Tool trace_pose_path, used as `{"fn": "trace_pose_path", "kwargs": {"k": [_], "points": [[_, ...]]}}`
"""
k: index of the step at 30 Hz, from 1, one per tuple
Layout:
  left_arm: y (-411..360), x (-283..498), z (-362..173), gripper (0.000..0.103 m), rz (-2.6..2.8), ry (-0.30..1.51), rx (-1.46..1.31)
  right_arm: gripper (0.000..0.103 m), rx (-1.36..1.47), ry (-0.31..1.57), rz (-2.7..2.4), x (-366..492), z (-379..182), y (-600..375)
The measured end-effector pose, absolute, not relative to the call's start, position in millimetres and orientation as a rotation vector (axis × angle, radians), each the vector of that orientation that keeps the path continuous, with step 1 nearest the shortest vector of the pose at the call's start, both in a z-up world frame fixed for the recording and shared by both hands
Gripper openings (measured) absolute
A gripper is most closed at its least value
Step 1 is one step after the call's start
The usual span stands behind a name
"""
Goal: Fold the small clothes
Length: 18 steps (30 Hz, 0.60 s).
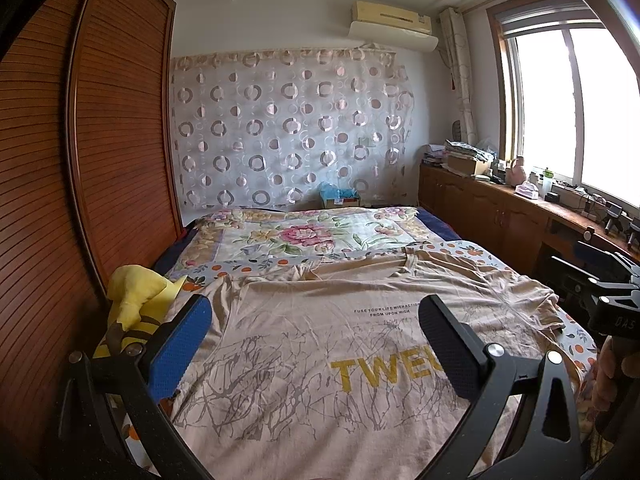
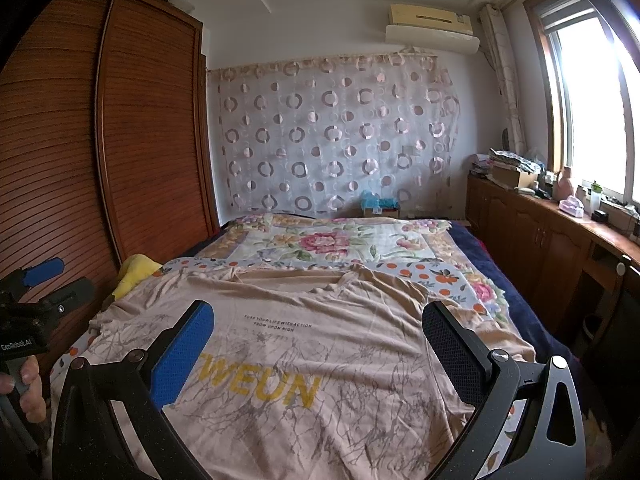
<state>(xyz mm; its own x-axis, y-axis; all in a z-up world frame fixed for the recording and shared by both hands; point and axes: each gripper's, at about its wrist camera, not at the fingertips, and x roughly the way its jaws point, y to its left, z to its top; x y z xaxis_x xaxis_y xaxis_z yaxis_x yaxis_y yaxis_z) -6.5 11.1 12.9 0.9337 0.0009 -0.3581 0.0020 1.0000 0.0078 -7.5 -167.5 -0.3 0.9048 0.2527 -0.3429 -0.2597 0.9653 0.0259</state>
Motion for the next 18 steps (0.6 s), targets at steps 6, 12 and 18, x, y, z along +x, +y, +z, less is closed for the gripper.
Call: {"fn": "trace_pose_path", "kwargs": {"k": [6, 12, 18], "points": [[11.2, -6.4, 12.4, 0.103, 0.001, 0.366, 0.007, 0.103, -0.021, 0.351, 0.266, -7.8, -0.4, -167.8], [11.5, -6.4, 12.3, 0.103, 0.0, 0.366, 0.007, 0.103, -0.019, 0.352, 0.268, -8.2, -0.5, -168.7], [12.3, -6.8, 13.4, 0.103, 0.0, 0.367, 0.007, 0.103, -0.019, 0.352, 0.267, -8.1, -0.7, -169.0]]}}
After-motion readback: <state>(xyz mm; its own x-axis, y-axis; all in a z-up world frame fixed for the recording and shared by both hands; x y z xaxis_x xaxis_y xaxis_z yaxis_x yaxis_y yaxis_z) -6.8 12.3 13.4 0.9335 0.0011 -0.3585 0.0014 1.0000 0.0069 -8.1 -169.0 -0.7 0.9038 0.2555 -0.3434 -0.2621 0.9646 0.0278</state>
